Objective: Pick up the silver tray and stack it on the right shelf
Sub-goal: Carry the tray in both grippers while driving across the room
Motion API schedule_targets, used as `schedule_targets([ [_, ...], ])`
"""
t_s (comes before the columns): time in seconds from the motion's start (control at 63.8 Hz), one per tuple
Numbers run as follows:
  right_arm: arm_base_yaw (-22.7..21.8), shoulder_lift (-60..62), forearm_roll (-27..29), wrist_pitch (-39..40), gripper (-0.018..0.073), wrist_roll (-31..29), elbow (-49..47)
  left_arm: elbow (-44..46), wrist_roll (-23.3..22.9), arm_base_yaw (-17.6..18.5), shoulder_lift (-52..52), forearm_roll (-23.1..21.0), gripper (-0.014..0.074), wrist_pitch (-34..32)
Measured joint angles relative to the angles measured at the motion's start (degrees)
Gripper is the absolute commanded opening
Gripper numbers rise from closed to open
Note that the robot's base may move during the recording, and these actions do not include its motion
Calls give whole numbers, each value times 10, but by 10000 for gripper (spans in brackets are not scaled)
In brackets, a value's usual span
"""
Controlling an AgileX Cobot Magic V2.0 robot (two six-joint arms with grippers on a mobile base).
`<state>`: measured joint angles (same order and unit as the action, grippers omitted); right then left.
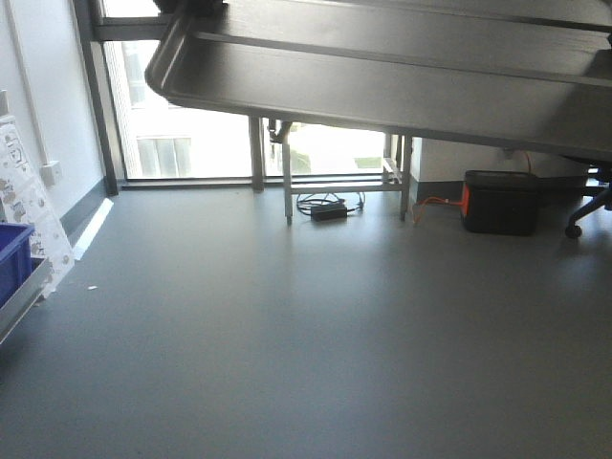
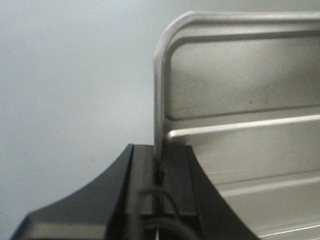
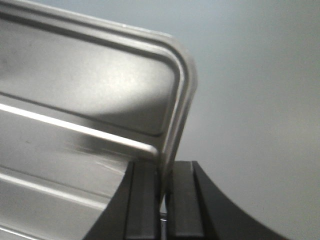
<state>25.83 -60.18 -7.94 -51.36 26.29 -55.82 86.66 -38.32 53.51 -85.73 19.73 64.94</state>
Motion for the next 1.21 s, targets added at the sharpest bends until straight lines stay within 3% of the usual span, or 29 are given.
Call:
schedule_targets([
  [1.208,0,0,0,0,57,0,0,0,0,0,0,0,-95,0],
])
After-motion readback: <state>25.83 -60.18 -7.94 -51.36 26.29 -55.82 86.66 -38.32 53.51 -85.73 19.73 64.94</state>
